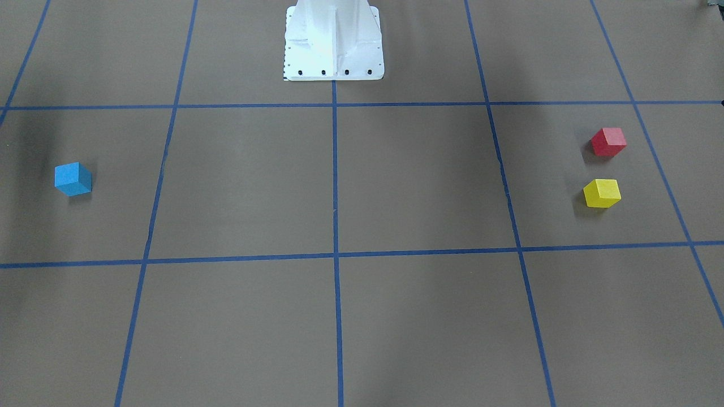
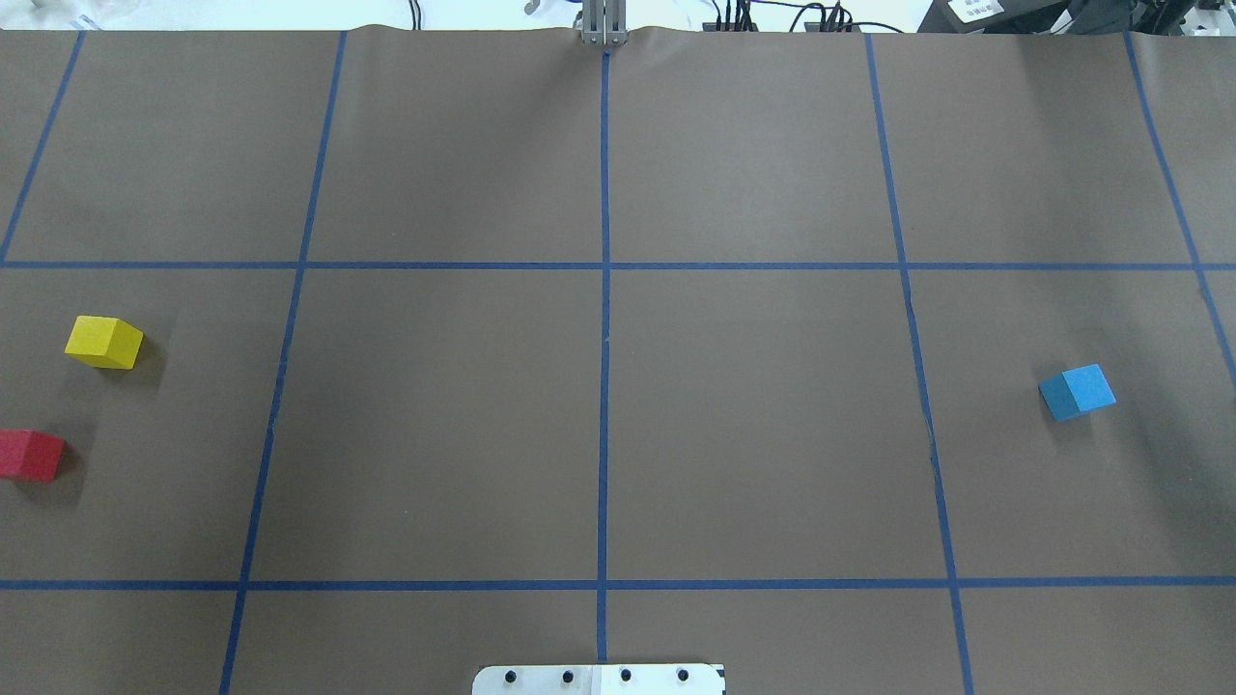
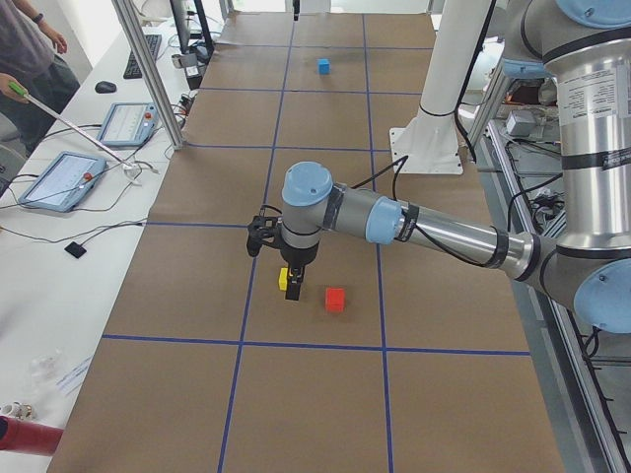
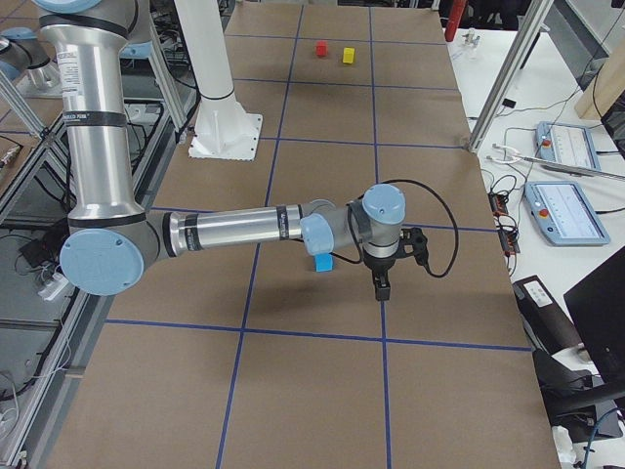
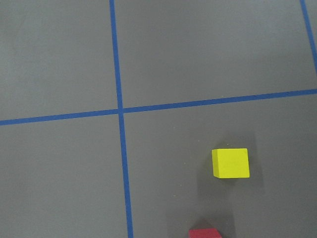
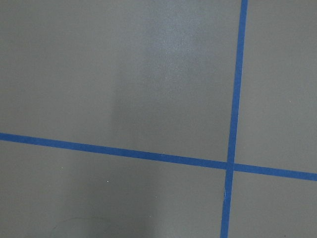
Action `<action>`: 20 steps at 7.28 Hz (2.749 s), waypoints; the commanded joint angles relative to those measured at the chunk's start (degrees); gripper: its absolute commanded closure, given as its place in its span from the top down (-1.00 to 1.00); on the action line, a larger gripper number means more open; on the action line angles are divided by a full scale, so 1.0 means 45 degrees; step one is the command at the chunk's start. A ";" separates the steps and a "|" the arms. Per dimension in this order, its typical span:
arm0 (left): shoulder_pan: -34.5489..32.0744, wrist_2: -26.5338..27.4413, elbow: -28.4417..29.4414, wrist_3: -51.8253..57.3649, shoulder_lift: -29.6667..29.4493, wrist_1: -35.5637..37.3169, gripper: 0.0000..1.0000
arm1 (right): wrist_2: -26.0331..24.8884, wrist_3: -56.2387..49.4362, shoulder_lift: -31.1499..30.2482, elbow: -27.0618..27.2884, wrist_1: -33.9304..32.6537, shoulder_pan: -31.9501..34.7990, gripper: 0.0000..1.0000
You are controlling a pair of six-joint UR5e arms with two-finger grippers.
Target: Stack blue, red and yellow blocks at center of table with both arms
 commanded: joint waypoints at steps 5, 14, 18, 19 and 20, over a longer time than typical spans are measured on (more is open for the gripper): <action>0.0145 -0.0535 0.0680 0.0056 0.0309 0.0258 1.00 | 0.0046 -0.1227 -0.1304 0.1460 -0.1292 0.0295 1.00; 0.3739 -0.0711 0.0955 -0.3285 0.0387 -0.1988 1.00 | 0.1100 -0.0955 -0.1617 0.1170 -0.0344 -0.0656 1.00; 0.3739 -0.0731 0.0857 -0.3382 0.0368 -0.2377 1.00 | -0.0164 0.6662 -0.2437 0.0952 0.5199 -0.4187 0.98; 0.3720 -0.0731 0.0838 -0.3382 0.0368 -0.2398 1.00 | -0.0421 0.7747 -0.2863 0.0952 0.6236 -0.5048 0.98; 0.3720 -0.0731 0.0818 -0.3382 0.0368 -0.2399 1.00 | -0.0423 0.7796 -0.3312 0.0972 0.6788 -0.5250 0.98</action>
